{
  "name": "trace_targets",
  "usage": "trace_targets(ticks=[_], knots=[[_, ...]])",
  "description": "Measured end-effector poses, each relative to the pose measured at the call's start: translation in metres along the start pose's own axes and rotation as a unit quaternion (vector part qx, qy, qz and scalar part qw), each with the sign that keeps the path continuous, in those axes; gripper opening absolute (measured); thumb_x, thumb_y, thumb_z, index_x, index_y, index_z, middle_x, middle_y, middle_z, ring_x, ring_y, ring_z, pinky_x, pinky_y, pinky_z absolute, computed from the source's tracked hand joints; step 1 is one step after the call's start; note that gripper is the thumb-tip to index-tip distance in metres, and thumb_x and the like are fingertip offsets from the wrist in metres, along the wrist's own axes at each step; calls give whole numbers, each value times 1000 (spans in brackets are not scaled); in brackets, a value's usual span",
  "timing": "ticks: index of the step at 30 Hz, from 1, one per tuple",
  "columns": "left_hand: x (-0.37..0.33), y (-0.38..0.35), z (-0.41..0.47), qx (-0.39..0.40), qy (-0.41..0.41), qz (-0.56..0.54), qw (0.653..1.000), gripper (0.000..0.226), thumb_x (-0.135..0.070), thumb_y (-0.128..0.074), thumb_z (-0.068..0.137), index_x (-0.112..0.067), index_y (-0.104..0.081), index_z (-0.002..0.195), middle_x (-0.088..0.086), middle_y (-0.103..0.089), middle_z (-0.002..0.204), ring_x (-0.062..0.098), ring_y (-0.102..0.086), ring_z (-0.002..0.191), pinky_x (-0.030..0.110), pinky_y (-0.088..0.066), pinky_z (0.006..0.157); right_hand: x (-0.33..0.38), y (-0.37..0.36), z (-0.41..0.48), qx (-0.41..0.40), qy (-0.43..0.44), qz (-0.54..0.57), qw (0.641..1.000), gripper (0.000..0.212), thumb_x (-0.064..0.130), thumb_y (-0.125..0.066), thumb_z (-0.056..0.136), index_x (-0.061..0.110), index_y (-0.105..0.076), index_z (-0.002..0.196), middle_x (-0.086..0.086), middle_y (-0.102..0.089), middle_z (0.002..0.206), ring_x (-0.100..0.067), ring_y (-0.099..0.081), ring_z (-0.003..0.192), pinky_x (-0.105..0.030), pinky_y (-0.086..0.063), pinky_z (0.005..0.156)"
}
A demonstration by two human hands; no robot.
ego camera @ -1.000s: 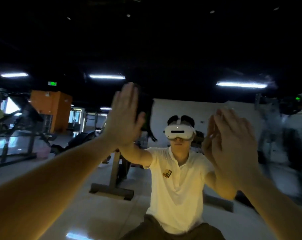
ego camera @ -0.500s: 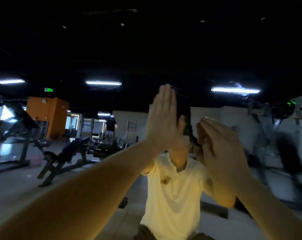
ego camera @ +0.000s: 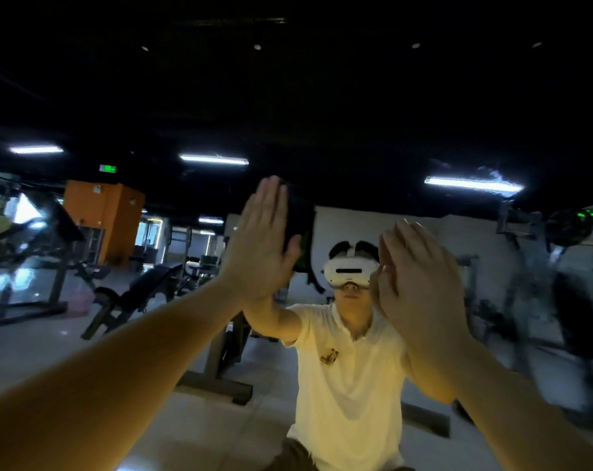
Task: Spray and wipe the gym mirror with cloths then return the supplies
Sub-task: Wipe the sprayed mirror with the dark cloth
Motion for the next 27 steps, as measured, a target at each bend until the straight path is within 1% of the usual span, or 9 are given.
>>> trace_targets(ticks=[3, 5, 7, 10, 12, 16, 20, 22, 27], knots=[[70, 5, -24, -2, 90, 8, 996, 77, -49, -18, 107, 1, -3, 164, 21, 3, 173, 32, 5, 161, 50, -10, 131, 6, -11, 0, 13, -15, -19, 1000, 62, 38, -31, 96, 5, -54, 143, -19, -45, 155, -37, -38, 146, -57, -37, 115], [104, 10, -35, 0, 142, 10, 990, 77, -48, -18, 107, 2, -5, 164, 22, 0, 172, 33, 2, 161, 52, -12, 130, 6, -15, -5, 15, -12, -29, 999, 66, 42, -31, 97, 4, -48, 148, -21, -40, 158, -38, -33, 149, -58, -33, 118], [119, 13, -36, 0, 160, 18, 987, 77, -46, -18, 106, 2, -4, 164, 22, -1, 172, 33, 1, 161, 52, -12, 130, 6, -18, -10, 22, 2, -47, 999, 71, 47, -33, 98, 3, -40, 153, -22, -34, 162, -39, -27, 152, -58, -28, 122], [112, 13, -31, -3, 180, 0, 984, 77, -45, -17, 106, 5, -5, 163, 23, -1, 172, 34, 2, 161, 52, -11, 130, 4, -21, -10, 38, 11, -50, 998, 76, 51, -35, 98, 2, -34, 156, -23, -29, 164, -39, -24, 154, -58, -24, 124], [87, 7, -28, -7, 149, -5, 989, 76, -46, -17, 107, 6, -6, 163, 24, -1, 172, 35, 3, 161, 51, -10, 130, 2, -18, -9, 41, 14, -40, 998, 74, 49, -33, 98, 2, -37, 155, -23, -32, 163, -39, -26, 153, -58, -26, 123], [6, -4, -13, -14, 65, -32, 997, 77, -47, -18, 108, 4, -3, 163, 23, 3, 172, 33, 6, 161, 49, -6, 131, -11, -5, -17, 36, 29, -24, 999, 64, 38, -30, 100, 2, -44, 152, -19, -39, 160, -35, -34, 150, -55, -30, 122], [-75, -11, 12, -7, 22, -28, 999, 76, -47, -19, 108, 3, -1, 163, 23, 7, 172, 33, 8, 160, 49, -6, 131, -52, 14, -34, 19, -1, -31, 999, 66, 34, -21, 100, 0, -45, 151, -20, -41, 159, -34, -37, 149, -54, -28, 123], [-113, -15, 22, -1, -8, -26, 1000, 76, -46, -19, 108, 2, 1, 163, 23, 8, 172, 33, 9, 160, 49, -8, 131, -81, 19, -42, 23, -24, -41, 999, 68, 34, -19, 99, -2, -45, 150, -21, -40, 159, -36, -36, 149, -57, -29, 122], [-203, -19, 40, 23, -71, -22, 997, 76, -46, -20, 109, 2, 4, 162, 24, 8, 171, 33, 11, 160, 47, -2, 131, -130, 27, -63, 24, -49, -14, 998, 70, 32, -23, 93, -4, -45, 149, -23, -40, 159, -39, -39, 147, -61, -37, 116]])
Point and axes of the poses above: each hand's wrist, its own z-axis towards the middle knuckle, its own y-axis out of the back of the hand, x = y × z, the point moved 6 cm from there along z, towards the middle knuckle
